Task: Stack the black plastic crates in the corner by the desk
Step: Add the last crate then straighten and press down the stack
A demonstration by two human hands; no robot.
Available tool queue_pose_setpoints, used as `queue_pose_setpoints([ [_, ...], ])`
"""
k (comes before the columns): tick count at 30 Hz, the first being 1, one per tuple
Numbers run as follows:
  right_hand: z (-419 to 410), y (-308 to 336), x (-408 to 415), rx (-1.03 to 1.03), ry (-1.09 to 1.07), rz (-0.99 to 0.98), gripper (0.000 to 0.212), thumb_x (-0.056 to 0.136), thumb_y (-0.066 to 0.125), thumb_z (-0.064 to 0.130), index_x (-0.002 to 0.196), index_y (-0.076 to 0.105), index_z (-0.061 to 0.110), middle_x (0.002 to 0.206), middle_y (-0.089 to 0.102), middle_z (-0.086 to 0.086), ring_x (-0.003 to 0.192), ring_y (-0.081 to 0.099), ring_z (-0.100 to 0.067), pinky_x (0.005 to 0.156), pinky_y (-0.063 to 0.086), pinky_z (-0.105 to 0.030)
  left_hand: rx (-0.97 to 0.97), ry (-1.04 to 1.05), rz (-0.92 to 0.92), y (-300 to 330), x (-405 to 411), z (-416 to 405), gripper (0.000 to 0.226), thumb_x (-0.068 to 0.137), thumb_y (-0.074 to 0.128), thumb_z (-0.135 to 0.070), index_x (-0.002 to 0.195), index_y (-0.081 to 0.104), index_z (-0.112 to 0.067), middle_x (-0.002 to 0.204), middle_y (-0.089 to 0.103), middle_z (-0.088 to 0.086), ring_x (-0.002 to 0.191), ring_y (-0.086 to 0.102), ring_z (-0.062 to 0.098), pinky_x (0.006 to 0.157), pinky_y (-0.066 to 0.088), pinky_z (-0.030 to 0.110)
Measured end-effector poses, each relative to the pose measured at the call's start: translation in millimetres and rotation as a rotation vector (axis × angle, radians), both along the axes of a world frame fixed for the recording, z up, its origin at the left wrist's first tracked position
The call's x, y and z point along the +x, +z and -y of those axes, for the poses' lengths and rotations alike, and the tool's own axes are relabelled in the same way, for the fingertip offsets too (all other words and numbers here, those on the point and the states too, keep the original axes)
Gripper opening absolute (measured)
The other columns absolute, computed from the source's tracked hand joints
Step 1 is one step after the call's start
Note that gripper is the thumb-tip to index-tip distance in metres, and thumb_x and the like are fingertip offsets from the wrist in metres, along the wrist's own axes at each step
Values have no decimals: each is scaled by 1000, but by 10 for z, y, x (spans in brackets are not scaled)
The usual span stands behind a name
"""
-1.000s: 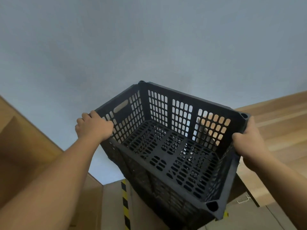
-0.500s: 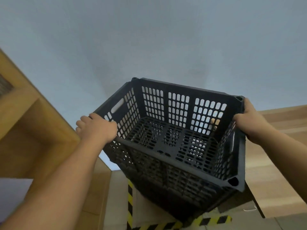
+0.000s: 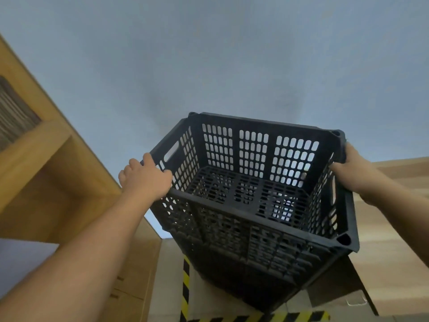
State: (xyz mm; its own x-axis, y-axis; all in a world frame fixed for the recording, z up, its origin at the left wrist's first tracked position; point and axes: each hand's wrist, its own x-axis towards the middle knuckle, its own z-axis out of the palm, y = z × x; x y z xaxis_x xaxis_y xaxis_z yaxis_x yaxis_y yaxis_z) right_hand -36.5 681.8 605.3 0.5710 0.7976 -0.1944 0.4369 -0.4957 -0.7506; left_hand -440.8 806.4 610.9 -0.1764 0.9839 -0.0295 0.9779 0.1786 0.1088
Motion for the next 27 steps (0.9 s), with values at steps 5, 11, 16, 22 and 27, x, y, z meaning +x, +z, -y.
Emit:
queue_pose_setpoints([
  [5,412,-77,-379,27,45,-32,51,93,61,7,136,42,26,119,63,-8,102,65,-29,84,59,-54,-41,-177,4,62,-49,-147,80,103,47,-56,169,20,-21,167,36,21,150,40,44,120,37,57],
  [11,776,-297,-597,-30,22,-43,90,79,58,30,158,15,37,149,46,-9,128,55,-35,100,52,-60,10,-251,48,60,-191,-216,69,107,38,-57,169,25,-28,169,39,14,147,48,41,117,43,59],
  [16,754,-314,-663,23,-41,87,74,97,51,21,162,18,30,155,41,-12,132,49,-35,107,46,-53,35,-228,106,8,-197,-183,67,107,38,-54,169,25,-34,167,40,11,141,52,38,108,51,55],
  [22,534,-284,-361,31,9,104,66,97,41,10,158,29,33,144,54,-6,122,56,-31,100,52,-53,61,-164,103,-40,-111,-121,67,107,35,-54,170,25,-34,166,40,10,141,51,38,105,51,53],
  [27,191,-201,-52,3,39,150,71,96,37,5,161,27,32,137,57,-10,104,57,-31,80,50,-40,68,-100,89,-77,64,-81,70,104,35,-55,169,24,-30,163,42,15,140,51,40,106,51,54],
])
